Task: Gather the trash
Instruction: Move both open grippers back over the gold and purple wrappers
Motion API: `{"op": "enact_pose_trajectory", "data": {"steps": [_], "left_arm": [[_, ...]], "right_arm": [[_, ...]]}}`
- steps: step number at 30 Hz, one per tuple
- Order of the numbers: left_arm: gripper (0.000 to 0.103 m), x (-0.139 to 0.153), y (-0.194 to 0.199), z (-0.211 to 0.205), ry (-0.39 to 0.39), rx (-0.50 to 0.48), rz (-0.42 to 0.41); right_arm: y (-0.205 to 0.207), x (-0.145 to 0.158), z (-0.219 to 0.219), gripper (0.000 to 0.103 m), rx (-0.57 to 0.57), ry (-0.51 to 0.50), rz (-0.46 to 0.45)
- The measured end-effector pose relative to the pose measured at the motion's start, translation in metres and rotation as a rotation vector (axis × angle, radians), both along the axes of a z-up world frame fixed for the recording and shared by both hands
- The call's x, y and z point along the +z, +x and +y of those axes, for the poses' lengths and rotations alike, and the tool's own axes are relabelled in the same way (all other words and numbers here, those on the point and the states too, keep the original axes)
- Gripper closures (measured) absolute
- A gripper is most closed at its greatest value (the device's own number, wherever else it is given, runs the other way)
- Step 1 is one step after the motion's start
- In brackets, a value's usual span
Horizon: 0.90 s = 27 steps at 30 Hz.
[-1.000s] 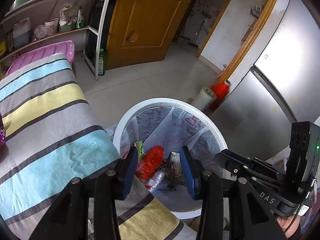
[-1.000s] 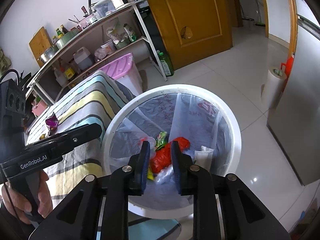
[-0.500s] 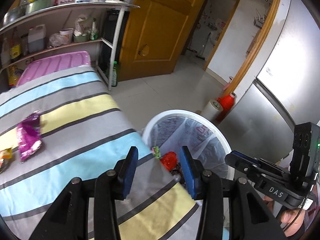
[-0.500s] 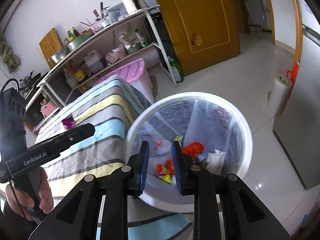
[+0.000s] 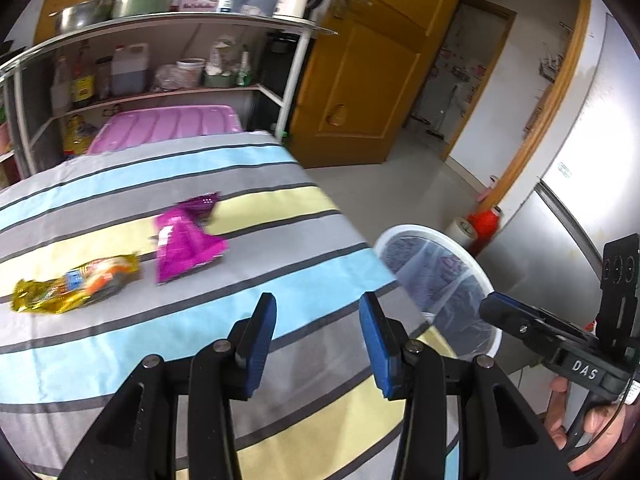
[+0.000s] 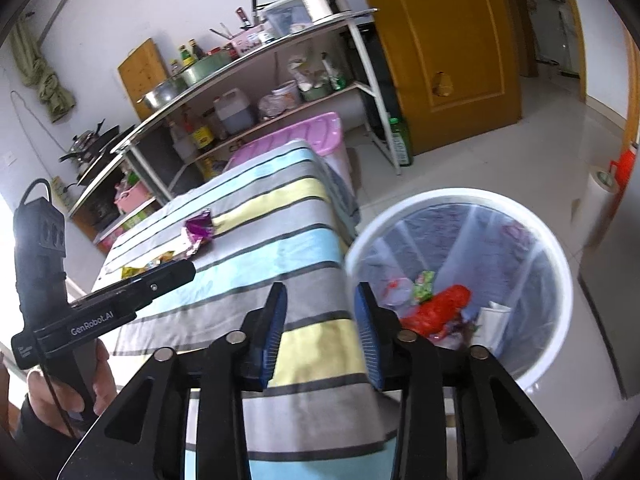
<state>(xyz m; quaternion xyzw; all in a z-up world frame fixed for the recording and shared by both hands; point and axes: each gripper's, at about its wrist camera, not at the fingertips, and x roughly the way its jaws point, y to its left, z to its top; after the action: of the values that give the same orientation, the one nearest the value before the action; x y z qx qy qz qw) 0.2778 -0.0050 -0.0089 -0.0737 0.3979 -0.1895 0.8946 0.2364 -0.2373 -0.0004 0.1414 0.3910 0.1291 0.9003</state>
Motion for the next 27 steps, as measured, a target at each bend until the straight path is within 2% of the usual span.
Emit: {"op": "enact_pose_trajectory", "data": {"steps": [9,17,21,27], "left_arm": [[0.058,0.002,-0.008,0.055,0.009,0.091,-0.019],[0.058,0.004,-0.005,0.103,0.054,0.163,-0.031],[0.058,0.003,0.002,0.126,0.077,0.195,-0.037],[0.044,-0.001,0.013,0.157,0.089,0.225,-0.052]], "right_arm": [[0.007,0.007,0.049,0.065,0.092,-0.023,-0.016],[0.025,0.007,0.089,0.065,0.158,-0.036,-0.024],[0.038,0.008,0.112,0.058,0.194,-0.038,-0.034],[0.056,0.006,0.142,0.056,0.234,-0.061,-0.043]]}}
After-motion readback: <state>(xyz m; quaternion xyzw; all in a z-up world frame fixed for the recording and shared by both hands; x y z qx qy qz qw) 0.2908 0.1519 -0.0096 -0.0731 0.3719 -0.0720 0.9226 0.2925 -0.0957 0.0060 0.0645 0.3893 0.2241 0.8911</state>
